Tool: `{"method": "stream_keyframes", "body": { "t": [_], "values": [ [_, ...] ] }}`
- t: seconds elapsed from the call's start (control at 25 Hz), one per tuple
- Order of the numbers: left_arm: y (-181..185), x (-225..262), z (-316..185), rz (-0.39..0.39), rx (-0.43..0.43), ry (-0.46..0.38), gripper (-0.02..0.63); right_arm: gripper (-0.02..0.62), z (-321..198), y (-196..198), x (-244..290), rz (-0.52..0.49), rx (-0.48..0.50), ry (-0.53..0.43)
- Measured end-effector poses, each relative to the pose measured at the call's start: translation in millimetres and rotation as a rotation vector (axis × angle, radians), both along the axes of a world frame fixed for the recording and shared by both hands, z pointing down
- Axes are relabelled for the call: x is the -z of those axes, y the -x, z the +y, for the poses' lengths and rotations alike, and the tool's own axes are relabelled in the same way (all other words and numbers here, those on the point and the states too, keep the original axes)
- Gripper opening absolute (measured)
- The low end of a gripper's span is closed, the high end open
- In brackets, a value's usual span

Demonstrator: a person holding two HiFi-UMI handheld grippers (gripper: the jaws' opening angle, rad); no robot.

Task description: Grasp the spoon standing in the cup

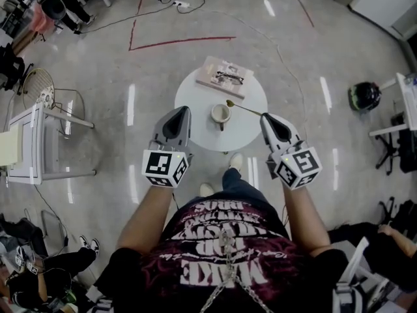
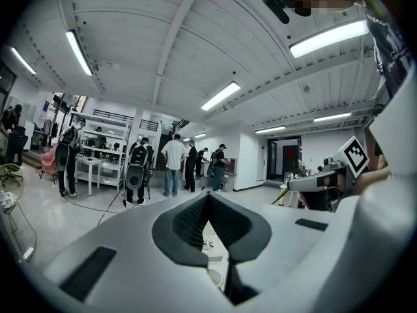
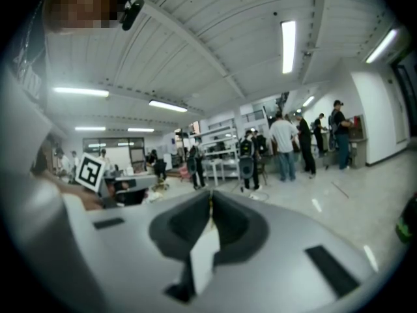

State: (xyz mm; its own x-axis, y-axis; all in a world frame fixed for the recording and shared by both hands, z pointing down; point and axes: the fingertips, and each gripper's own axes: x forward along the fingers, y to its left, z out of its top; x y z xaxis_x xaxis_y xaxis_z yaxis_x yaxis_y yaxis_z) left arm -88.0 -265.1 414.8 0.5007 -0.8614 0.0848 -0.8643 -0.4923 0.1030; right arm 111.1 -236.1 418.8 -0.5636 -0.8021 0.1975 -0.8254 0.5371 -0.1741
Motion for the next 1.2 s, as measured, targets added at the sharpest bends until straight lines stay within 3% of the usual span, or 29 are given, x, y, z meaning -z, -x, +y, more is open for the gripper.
{"method": "stream_keyframes", "body": {
  "t": [0.64,1.2],
  "values": [
    [-1,-46,-6,-0.003,0.001,0.096,0.025,0.035,-36,11,-61,0.038,0.021,0.093],
    [-4,-83,-41,0.005,0.061,0.183,0.025,0.035,-78,9,-102,0.058,0.071,0.181]
  ]
}}
